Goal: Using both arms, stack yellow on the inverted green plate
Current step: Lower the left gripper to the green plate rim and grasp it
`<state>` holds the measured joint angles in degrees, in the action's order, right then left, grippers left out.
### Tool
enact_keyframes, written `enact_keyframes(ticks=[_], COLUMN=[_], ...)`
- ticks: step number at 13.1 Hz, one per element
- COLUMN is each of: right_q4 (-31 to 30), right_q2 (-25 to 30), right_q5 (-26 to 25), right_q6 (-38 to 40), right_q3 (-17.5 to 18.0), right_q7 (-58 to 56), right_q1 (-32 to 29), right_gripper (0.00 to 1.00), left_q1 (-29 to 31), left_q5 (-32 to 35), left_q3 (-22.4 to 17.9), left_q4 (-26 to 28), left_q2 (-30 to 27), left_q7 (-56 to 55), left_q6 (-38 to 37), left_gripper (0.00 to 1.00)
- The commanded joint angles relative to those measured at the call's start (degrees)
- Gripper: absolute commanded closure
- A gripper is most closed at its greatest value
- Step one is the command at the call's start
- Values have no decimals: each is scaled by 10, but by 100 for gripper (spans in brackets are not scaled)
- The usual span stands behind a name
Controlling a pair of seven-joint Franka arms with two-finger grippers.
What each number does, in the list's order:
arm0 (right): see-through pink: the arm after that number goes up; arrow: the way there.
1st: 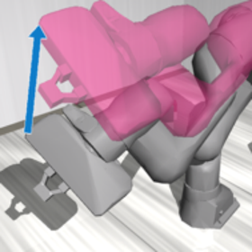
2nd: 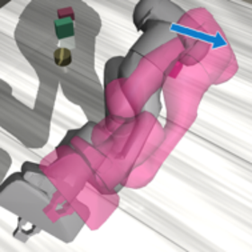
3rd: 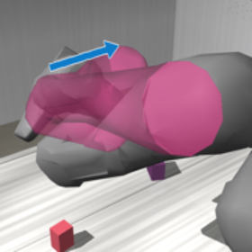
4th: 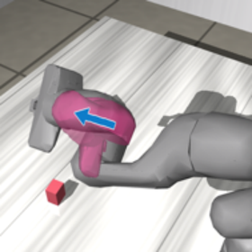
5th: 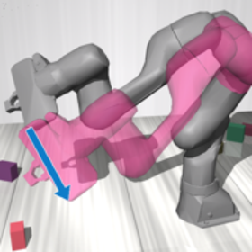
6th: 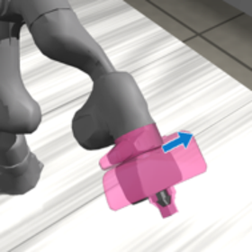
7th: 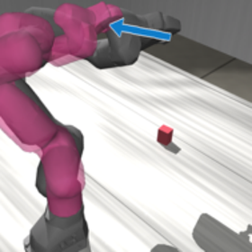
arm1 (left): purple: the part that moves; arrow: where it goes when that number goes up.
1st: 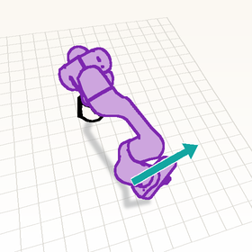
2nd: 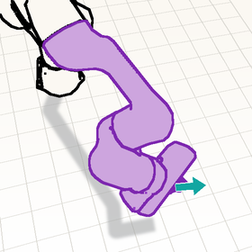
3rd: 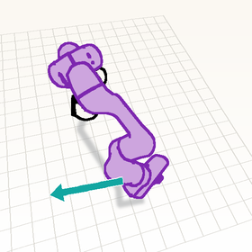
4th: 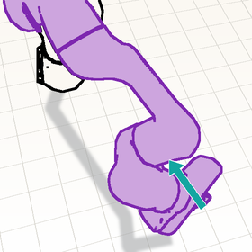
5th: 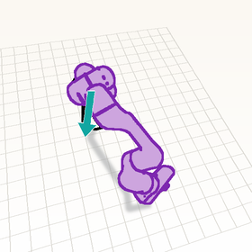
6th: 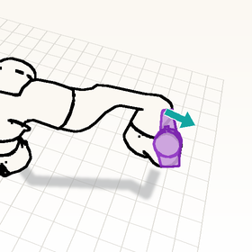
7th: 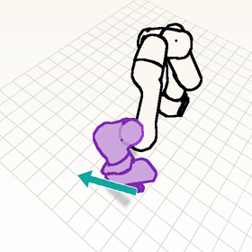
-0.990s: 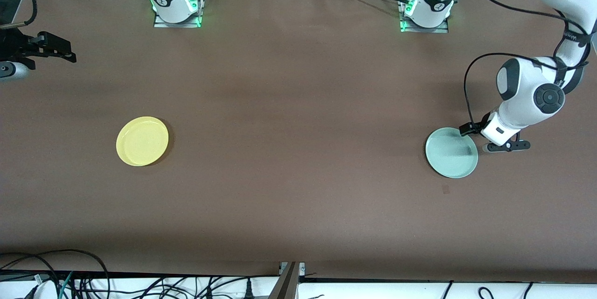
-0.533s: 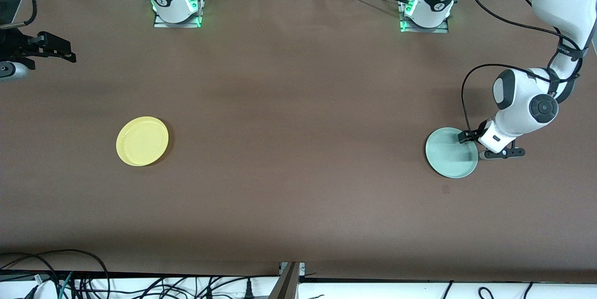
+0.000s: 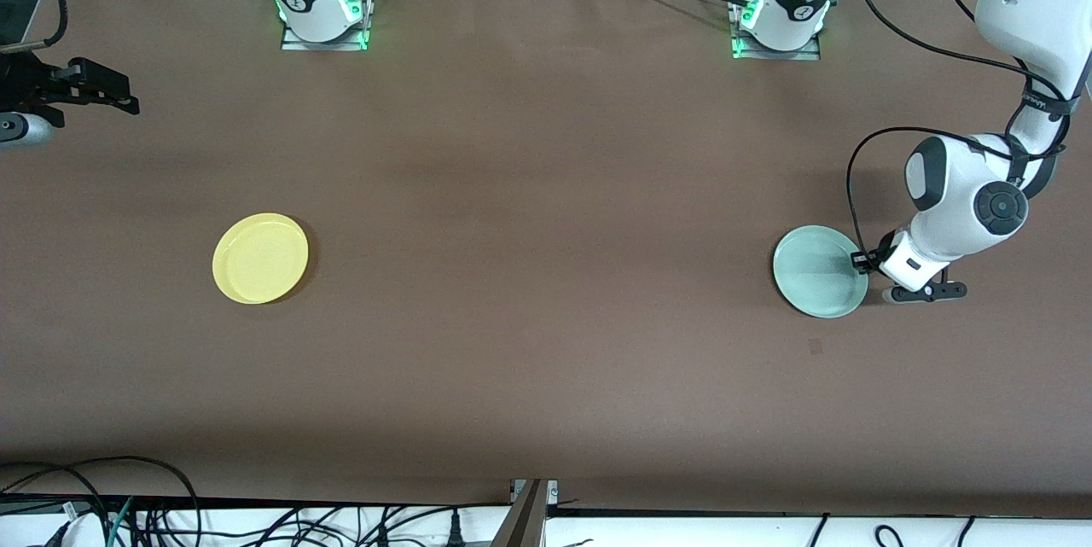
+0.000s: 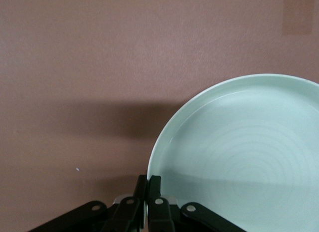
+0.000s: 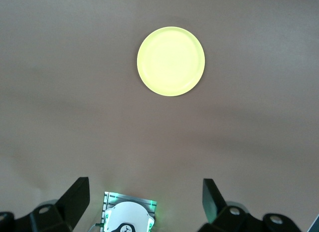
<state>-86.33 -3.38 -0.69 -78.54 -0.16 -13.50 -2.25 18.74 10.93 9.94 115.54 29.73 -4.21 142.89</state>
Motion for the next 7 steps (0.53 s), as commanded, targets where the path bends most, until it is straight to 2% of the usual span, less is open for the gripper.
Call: enact_keyframes(ticks=[1, 4, 7], right_q4=[9, 9, 10], right_q2=[-3, -5, -21], right_q5=[-5, -6, -6], right_q6=[1, 1, 0], right_q3=[0, -1, -5], right_q7=[7, 1, 7], right_q1=[0, -3, -10], right_gripper=[0, 0, 0], left_q1=[-19, -57, -96], left_q5=[12, 12, 12], left_q3=[-1, -1, 0], left_q4=[-51, -133, -167], left_q2=[10, 13, 10], left_q7=[-1, -8, -22], left_q6=[-50, -186, -225], left_gripper=[100, 100, 100])
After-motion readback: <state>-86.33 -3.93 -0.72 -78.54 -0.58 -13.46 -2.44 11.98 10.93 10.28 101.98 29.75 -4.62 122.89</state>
